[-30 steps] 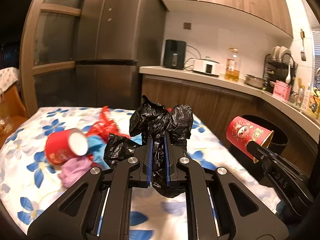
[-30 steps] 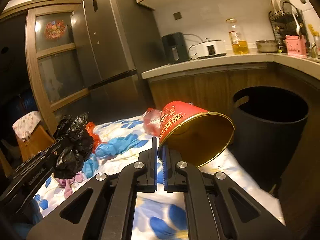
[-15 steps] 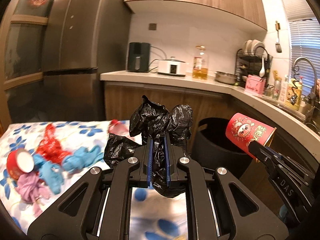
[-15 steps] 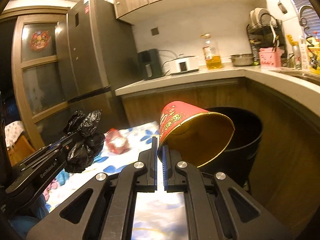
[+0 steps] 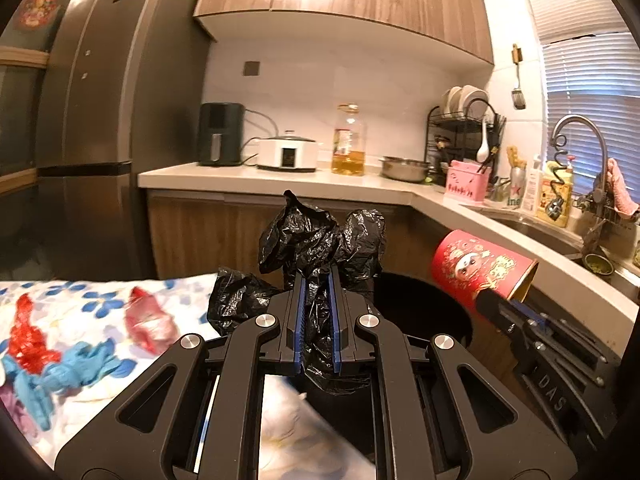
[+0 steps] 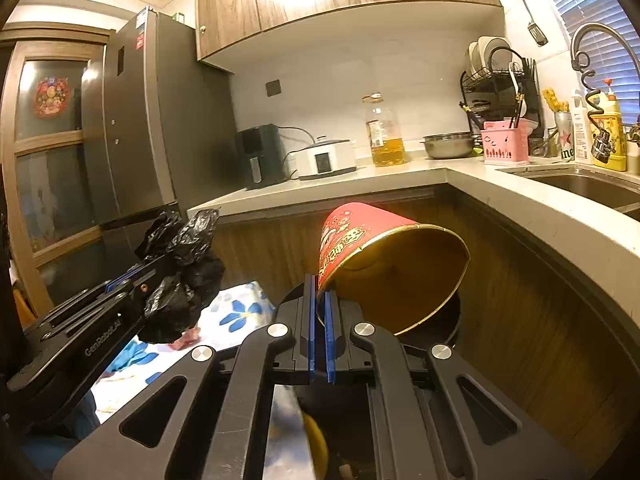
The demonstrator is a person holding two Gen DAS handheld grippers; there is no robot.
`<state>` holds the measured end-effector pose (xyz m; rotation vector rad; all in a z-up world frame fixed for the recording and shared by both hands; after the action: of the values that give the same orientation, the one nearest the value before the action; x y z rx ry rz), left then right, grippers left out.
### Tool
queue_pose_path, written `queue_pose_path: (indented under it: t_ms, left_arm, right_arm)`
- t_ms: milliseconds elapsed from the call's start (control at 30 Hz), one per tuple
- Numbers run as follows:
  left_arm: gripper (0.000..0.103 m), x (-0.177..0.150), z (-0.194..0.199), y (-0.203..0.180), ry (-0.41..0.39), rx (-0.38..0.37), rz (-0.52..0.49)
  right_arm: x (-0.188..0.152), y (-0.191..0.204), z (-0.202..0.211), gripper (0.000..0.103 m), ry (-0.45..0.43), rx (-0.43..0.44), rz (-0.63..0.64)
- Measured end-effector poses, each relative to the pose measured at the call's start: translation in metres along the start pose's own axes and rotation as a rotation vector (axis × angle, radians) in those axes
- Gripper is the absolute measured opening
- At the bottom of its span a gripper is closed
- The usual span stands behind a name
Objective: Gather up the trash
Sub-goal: 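Carry the black bag and red cup over the black bin with both tools, then open both tools to drop the bag and cup into the bin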
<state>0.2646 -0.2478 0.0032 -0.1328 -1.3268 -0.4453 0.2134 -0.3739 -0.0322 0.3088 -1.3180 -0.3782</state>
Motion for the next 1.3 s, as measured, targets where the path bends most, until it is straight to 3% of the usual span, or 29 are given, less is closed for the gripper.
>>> queue_pose_path:
  t_ms: [367, 1300]
  left_arm:
    - [0.01, 0.004, -0.038, -0.026, -0.031, -0.086, -0.034]
    - [0.011, -0.016, -0.092, -0.028, 0.036, -0.179, -0.047]
  right_arm:
    - [0.011, -0.012, -0.014, 0.005, 0.0, 0.002, -0.011]
    - [0.013, -0.03, -0.046, 0.007, 0.059, -0.002, -0.052]
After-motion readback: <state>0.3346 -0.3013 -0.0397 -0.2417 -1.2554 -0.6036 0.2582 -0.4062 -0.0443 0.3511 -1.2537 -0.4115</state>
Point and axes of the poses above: each gripper's, at about its wrist camera, not at the fingertips, and z roughly against the way its jaws point, y to its left, x to its top, the point moved 1 cm from there along -z, roughly the way its jaws point, and after that the axes turned 14 degrees about -z, right-handed, at the moved point
